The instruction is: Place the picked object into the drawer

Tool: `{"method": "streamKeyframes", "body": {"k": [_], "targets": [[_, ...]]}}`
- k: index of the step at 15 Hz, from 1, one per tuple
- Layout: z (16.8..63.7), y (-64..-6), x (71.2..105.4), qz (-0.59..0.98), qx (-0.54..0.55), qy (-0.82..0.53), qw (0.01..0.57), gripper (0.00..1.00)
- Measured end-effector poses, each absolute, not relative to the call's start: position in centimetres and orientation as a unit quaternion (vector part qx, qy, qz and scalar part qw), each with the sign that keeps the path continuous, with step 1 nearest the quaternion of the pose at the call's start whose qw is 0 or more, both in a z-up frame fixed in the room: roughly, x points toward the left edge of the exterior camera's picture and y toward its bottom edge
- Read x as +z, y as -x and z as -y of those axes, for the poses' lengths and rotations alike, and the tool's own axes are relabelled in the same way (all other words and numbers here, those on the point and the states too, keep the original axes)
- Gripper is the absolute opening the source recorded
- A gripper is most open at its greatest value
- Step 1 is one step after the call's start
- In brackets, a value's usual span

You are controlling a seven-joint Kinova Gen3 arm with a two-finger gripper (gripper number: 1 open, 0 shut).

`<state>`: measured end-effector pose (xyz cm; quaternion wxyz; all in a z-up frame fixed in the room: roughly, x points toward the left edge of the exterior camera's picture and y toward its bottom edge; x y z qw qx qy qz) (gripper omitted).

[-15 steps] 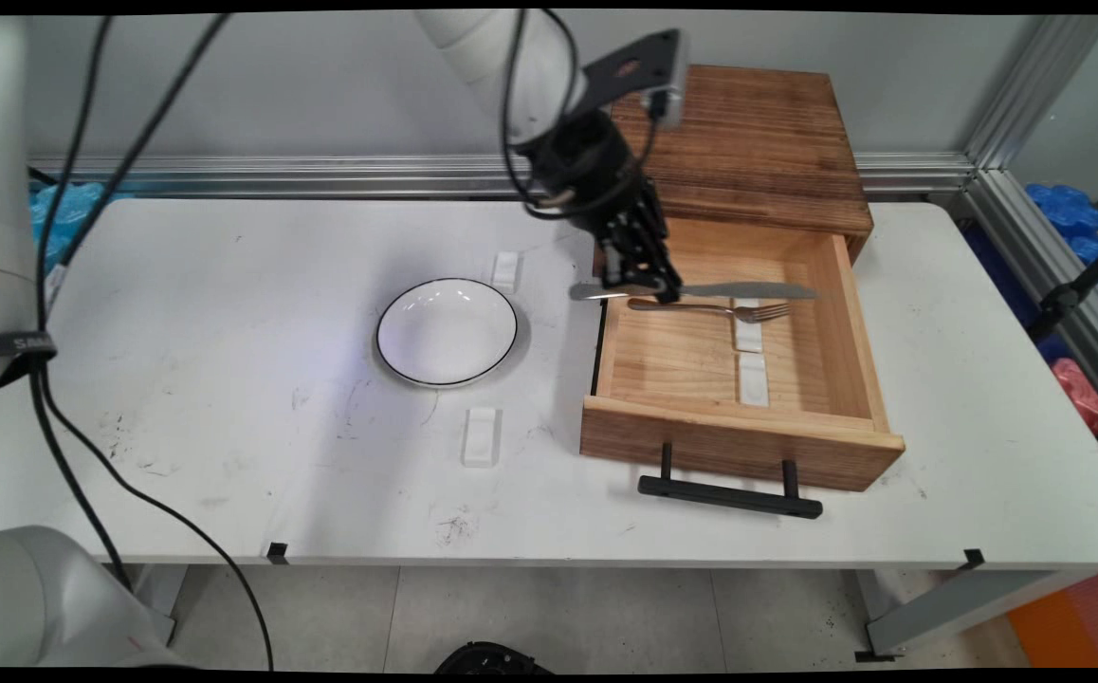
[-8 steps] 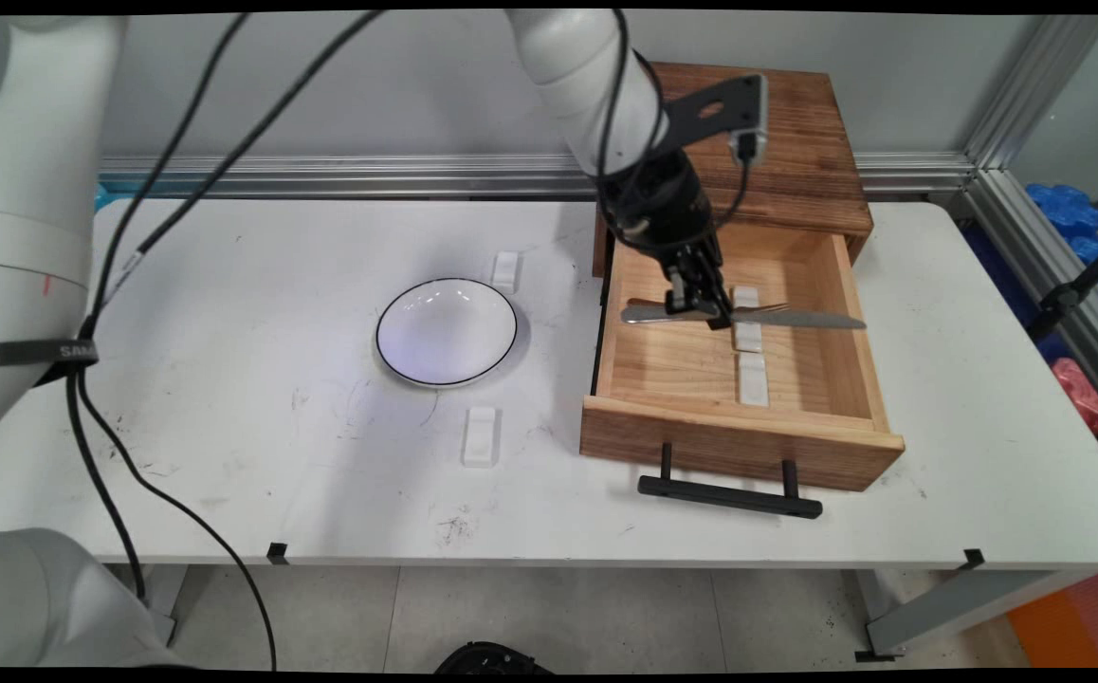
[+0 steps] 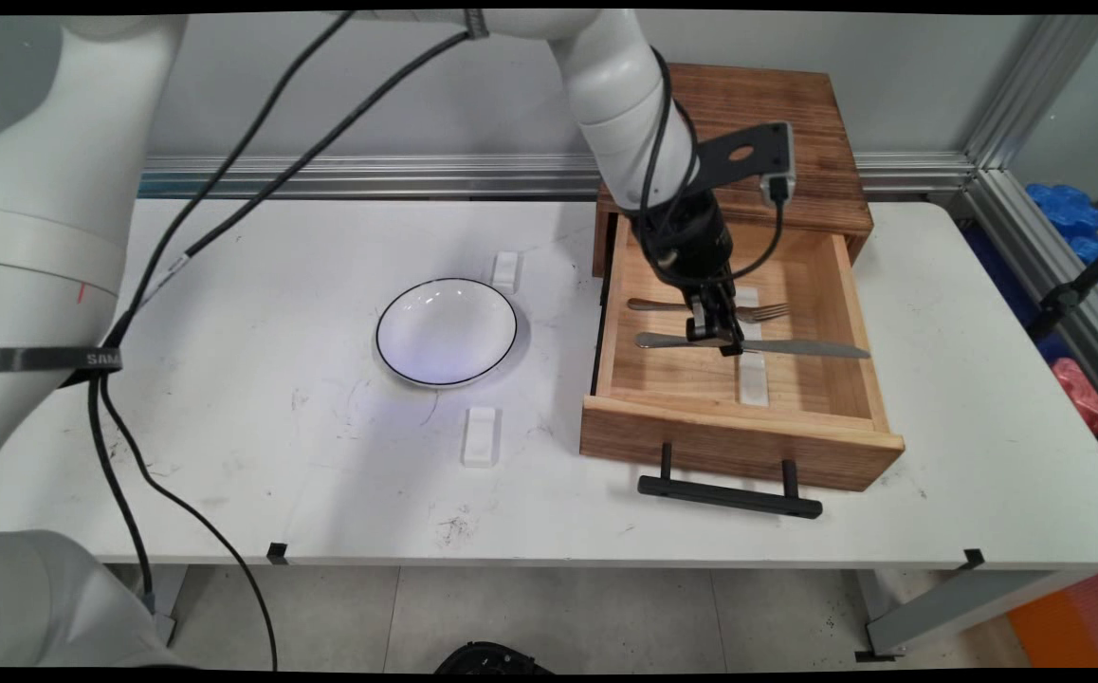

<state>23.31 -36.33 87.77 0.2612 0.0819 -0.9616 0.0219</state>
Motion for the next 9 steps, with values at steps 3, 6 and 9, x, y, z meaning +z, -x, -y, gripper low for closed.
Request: {"method": "streamKeyframes", "body": {"k": [3,6,9], "targets": [[36.8,-22.8,87.0,0.963,0.019,-0.085,0.257,0.0],[37.3,-22.3,85.9,0.964,0.017,-0.089,0.251,0.0],[37.7,-22.1,85.0,0.965,0.014,-0.093,0.245,0.0]]}}
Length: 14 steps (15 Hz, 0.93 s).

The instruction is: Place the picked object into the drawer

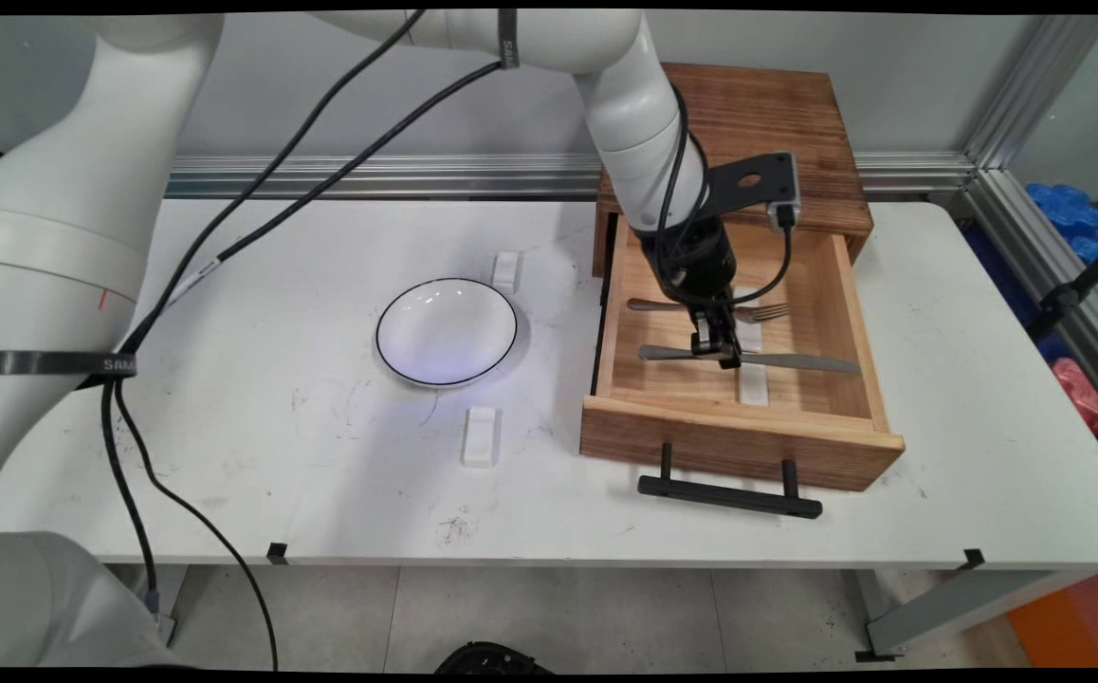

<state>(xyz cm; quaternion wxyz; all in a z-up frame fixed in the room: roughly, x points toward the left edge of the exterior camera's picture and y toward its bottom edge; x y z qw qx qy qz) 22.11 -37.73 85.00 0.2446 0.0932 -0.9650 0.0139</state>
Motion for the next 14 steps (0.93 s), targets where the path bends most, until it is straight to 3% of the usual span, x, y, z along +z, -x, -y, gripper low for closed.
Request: {"method": "streamKeyframes", "body": {"k": [14], "targets": [[38.5,-21.8,81.9,0.968,0.006,-0.095,0.23,0.0]]}}
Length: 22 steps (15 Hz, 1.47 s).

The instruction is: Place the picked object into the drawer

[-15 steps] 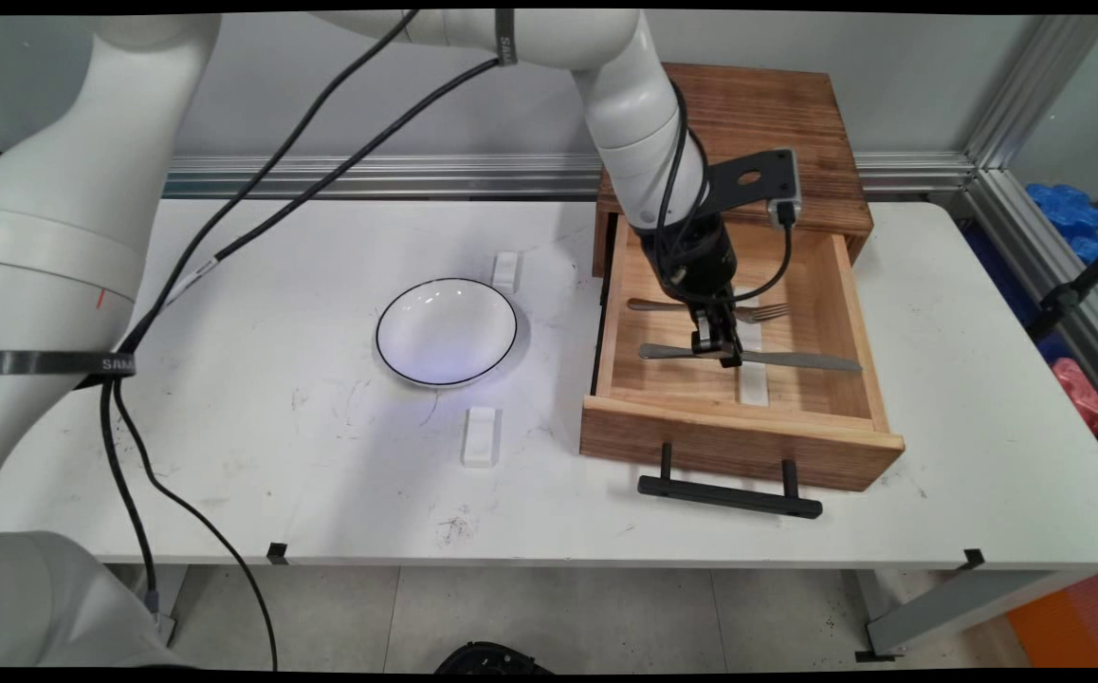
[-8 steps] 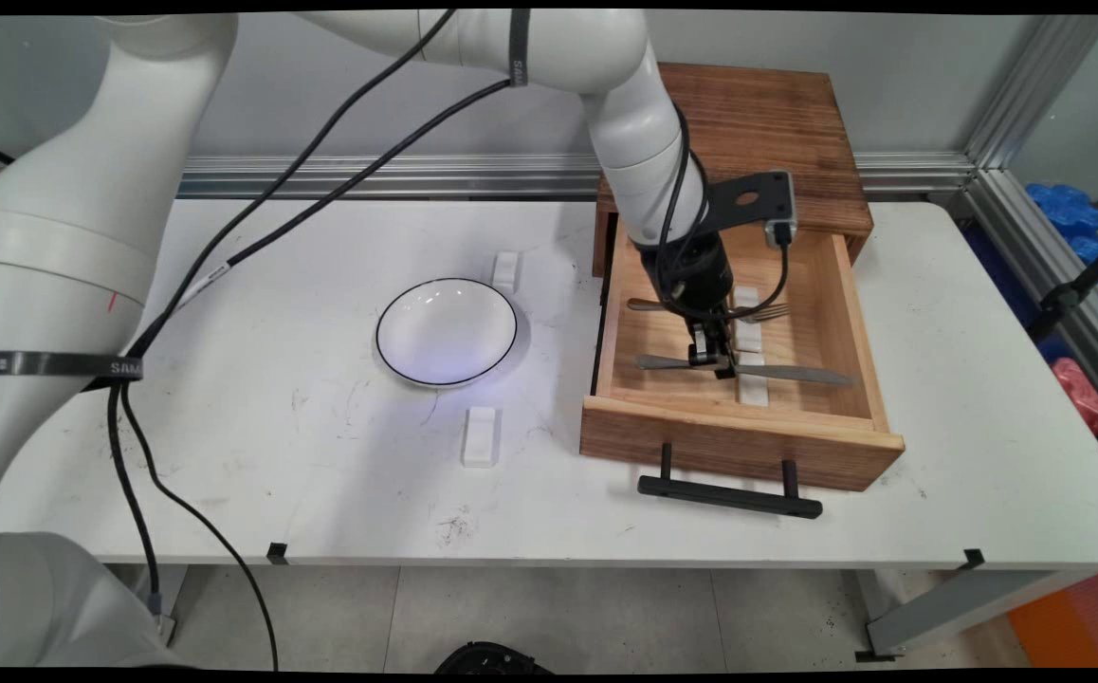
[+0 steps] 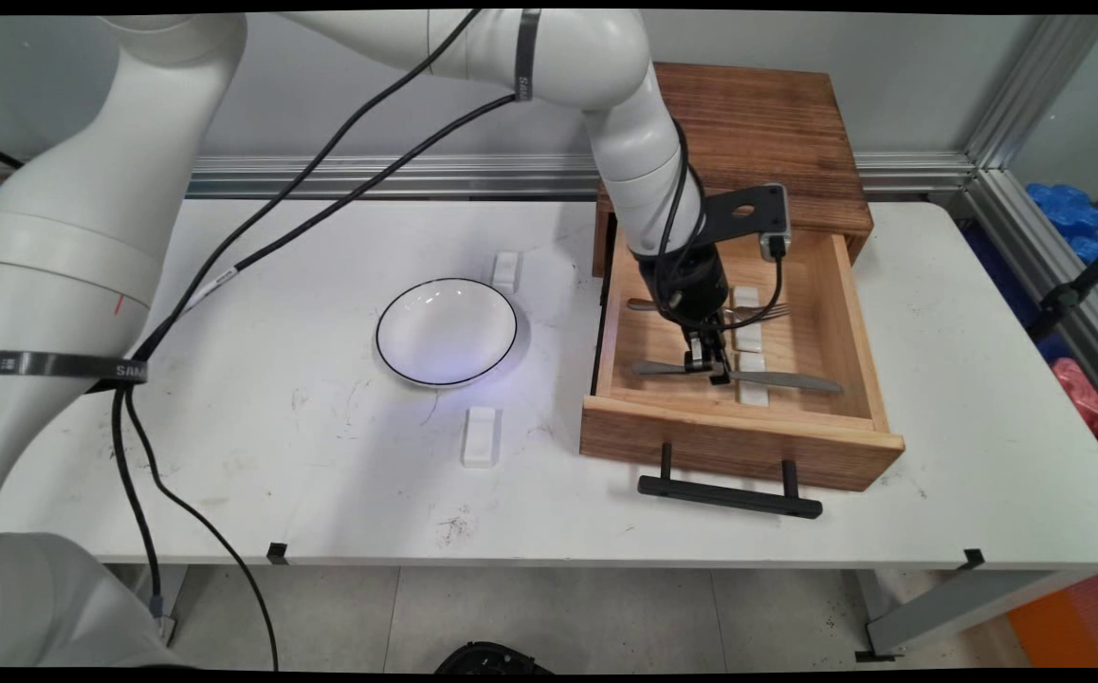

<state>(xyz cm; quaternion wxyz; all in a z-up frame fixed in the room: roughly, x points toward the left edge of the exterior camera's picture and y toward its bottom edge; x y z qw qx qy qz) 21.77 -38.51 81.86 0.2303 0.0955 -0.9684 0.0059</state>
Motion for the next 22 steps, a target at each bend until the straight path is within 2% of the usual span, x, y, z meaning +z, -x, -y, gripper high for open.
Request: {"method": "streamKeyframes", "body": {"k": [21,22], "targets": [[38.3,-21.8,80.6,0.965,0.016,-0.106,0.239,0.0],[38.3,-21.8,80.6,0.965,0.016,-0.106,0.239,1.0]]}}
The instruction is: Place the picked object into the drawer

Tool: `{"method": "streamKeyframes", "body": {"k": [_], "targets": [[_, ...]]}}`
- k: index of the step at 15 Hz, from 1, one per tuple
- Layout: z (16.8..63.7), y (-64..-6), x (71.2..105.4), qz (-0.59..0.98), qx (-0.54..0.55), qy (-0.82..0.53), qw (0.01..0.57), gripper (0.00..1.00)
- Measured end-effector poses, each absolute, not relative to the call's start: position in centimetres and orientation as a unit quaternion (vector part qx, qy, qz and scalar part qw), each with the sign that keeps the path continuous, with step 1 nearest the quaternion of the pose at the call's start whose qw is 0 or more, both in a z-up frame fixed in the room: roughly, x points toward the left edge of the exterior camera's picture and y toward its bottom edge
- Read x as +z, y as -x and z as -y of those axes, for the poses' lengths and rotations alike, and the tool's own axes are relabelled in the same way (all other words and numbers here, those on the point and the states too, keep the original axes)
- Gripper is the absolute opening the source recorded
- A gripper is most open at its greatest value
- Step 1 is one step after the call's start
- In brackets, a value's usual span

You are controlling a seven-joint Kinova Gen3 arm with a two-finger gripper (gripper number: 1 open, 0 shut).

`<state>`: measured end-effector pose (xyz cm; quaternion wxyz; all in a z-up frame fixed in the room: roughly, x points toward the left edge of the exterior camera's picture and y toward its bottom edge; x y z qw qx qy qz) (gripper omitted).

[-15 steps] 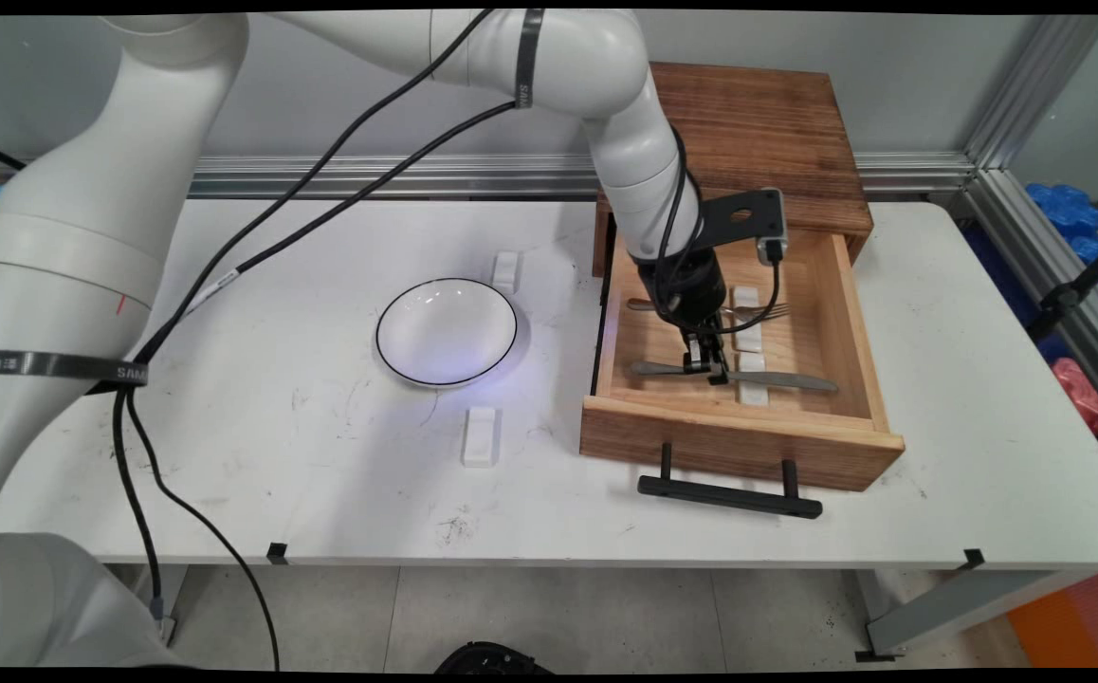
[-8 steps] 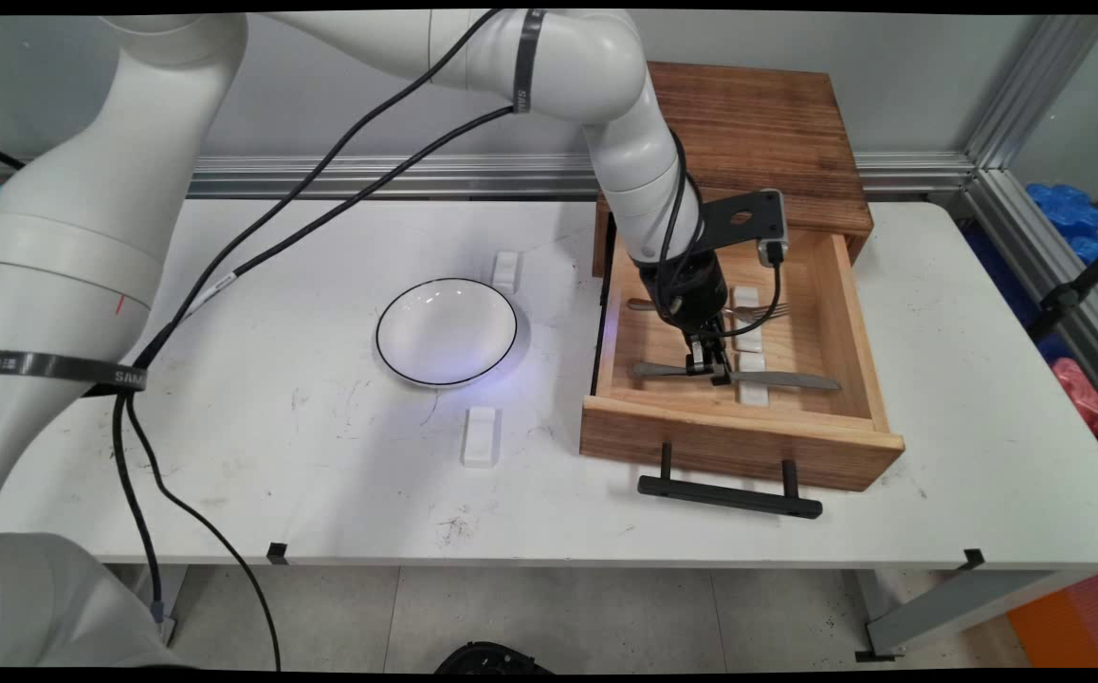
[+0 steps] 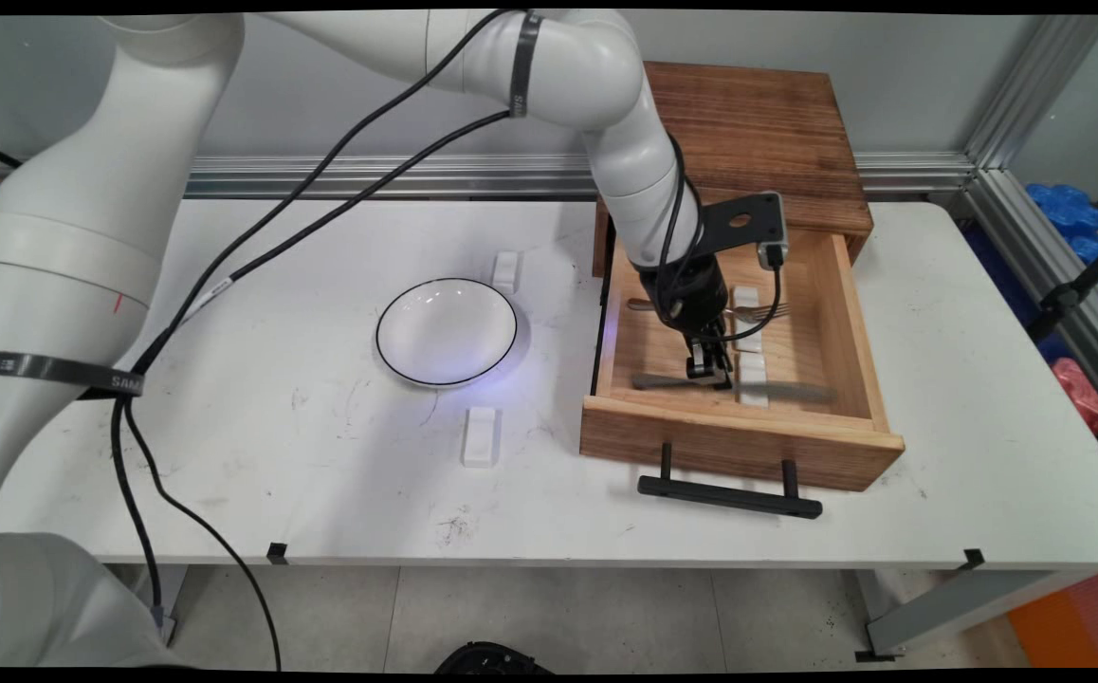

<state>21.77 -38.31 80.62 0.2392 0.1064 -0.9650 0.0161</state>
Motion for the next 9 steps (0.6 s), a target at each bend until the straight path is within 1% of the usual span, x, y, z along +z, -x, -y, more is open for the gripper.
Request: {"method": "streamKeyframes", "body": {"k": [9], "targets": [[38.25,-22.08,80.69,0.964,0.023,-0.113,0.241,1.0]]}}
